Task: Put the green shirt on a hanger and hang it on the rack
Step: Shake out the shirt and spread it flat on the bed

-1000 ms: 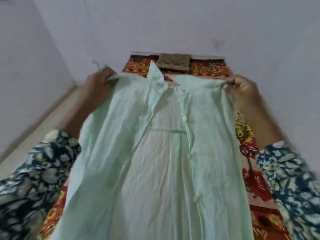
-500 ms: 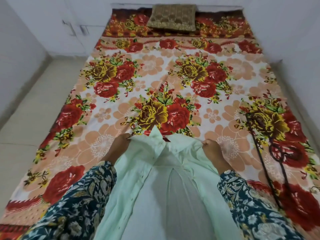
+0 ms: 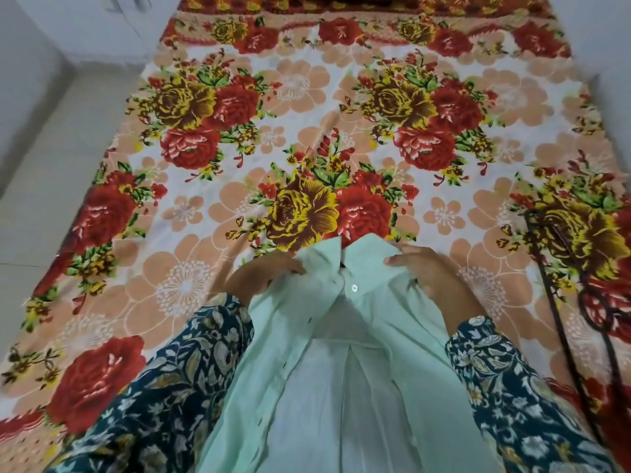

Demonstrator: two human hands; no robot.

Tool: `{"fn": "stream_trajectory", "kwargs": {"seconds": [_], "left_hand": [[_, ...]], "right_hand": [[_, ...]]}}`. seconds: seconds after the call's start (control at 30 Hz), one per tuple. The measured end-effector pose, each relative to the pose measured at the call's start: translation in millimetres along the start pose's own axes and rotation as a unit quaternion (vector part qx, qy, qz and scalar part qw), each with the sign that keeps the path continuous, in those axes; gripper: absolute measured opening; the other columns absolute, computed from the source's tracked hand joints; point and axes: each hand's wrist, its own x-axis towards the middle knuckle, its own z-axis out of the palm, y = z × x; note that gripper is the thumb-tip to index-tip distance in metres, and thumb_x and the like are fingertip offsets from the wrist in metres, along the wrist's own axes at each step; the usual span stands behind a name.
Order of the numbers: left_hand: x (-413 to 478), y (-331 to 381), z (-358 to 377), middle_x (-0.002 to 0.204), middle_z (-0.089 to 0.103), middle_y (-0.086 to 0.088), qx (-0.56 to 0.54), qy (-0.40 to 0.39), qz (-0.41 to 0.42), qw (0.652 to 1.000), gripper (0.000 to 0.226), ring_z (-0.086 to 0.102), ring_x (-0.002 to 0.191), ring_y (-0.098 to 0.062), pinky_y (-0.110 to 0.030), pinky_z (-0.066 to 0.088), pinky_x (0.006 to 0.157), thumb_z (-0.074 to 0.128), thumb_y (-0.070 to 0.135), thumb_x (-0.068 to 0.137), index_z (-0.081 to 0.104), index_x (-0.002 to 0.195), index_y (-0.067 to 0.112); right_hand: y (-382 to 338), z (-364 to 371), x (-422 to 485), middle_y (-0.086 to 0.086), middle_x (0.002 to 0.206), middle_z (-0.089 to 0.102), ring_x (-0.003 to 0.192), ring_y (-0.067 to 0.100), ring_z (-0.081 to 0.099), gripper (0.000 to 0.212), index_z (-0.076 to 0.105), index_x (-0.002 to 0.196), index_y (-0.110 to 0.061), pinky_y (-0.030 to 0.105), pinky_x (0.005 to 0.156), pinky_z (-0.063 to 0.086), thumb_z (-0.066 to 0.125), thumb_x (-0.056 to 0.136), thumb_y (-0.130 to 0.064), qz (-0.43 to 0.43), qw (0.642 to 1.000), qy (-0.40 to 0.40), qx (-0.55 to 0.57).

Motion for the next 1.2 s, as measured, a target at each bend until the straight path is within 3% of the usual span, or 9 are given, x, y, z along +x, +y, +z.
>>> {"fn": "stream_trajectory", "kwargs": {"seconds": [0.13,0.27,0.53,0.7,0.83,0.93,1.03,1.1,1.2], "left_hand": [[-6.2,10.4,-14.4,0.063,0.072,0.007,-0.146,-0.02,0.089,0.985,0.018,0.069,0.065,-0.011,-0.022,0.058,0.062,0.049,0.0,0.088,0.061,0.084,0.014],[7.2,29.8,-34.7,0.084,0.072,-0.005,-0.191,-0.07,0.154,0.967,0.025,0.068,0.072,-0.023,-0.03,0.058,0.066,0.046,0.0,0.082,0.062,0.098,0.011],[65.4,51.4,-9.5,0.094,0.069,-0.014,-0.107,-0.019,0.003,0.994,0.045,0.068,0.082,-0.031,-0.039,0.055,0.073,0.061,0.05,0.08,0.064,0.101,0.011],[86.2,64.1,3.5,0.072,0.055,-0.005,-0.049,0.139,0.14,0.979,0.006,0.056,0.077,-0.025,-0.027,0.045,0.059,0.058,-0.001,0.083,0.062,0.086,0.003],[100.2,72.4,-5.5,0.083,0.063,-0.007,-0.117,0.226,0.236,0.938,0.024,0.059,0.08,-0.023,-0.033,0.049,0.071,0.051,-0.006,0.082,0.067,0.092,0.009],[114.3,67.2,-11.7,0.118,0.063,-0.012,-0.039,0.236,0.252,0.938,0.043,0.06,0.097,-0.03,-0.035,0.047,0.079,0.039,-0.005,0.085,0.064,0.114,0.016],[122.5,55.8,-12.7,0.151,0.033,-0.007,0.138,0.246,0.192,0.94,0.051,0.039,0.13,-0.037,-0.051,0.035,0.105,0.041,0.019,0.093,0.031,0.143,0.025],[108.5,42.9,-5.8,0.157,0.018,-0.006,0.239,0.3,0.146,0.912,0.056,0.017,0.141,-0.035,-0.055,0.018,0.111,0.04,0.033,0.096,0.02,0.147,0.02],[69.0,12.4,17.4,0.141,0.041,-0.016,0.29,0.351,0.224,0.862,0.045,0.034,0.128,-0.038,-0.048,0.028,0.104,0.045,0.025,0.091,0.044,0.132,0.008]], "right_hand": [[-12.6,-15.2,-5.7,0.005,0.081,0.073,0.067,0.02,0.068,0.032,0.064,0.107,-0.005,0.027,0.06,0.055,0.059,0.077,0.007,-0.072,0.989,-0.016,0.131],[-43.7,-23.4,0.9,0.005,0.084,0.071,0.072,0.021,0.068,0.035,0.061,0.103,-0.01,0.028,0.065,0.057,0.055,0.076,0.013,-0.144,0.98,-0.023,0.132],[-61.0,-21.0,40.6,0.009,0.091,0.063,0.08,0.027,0.06,0.056,0.06,0.117,-0.007,0.032,0.073,0.05,0.054,0.065,0.013,-0.116,0.992,-0.032,0.036],[-64.1,-26.0,56.9,0.003,0.086,0.061,0.073,0.018,0.059,0.048,0.052,0.124,0.003,0.019,0.057,0.055,0.05,0.078,0.017,-0.117,0.992,0.015,0.037],[-66.7,-23.7,67.9,0.004,0.094,0.065,0.079,0.016,0.061,0.045,0.058,0.117,-0.001,0.03,0.081,0.054,0.052,0.076,0.017,-0.163,0.98,0.076,0.082],[-57.8,-8.7,84.0,0.014,0.11,0.066,0.093,0.026,0.062,0.043,0.057,0.12,0.001,0.038,0.095,0.048,0.053,0.08,0.013,-0.149,0.98,0.134,0.012],[-43.5,0.6,88.8,0.015,0.124,0.061,0.112,0.031,0.058,0.04,0.054,0.125,-0.006,0.039,0.096,0.048,0.055,0.086,-0.002,-0.147,0.97,0.171,-0.093],[-29.3,2.0,76.5,0.012,0.121,0.062,0.109,0.029,0.057,0.034,0.056,0.121,-0.008,0.039,0.089,0.048,0.054,0.087,-0.01,-0.165,0.951,0.213,-0.155],[9.4,1.9,39.7,0.008,0.089,0.061,0.085,0.024,0.055,0.017,0.061,0.096,-0.003,0.028,0.068,0.036,0.051,0.087,-0.013,-0.173,0.924,0.267,-0.214]]}}
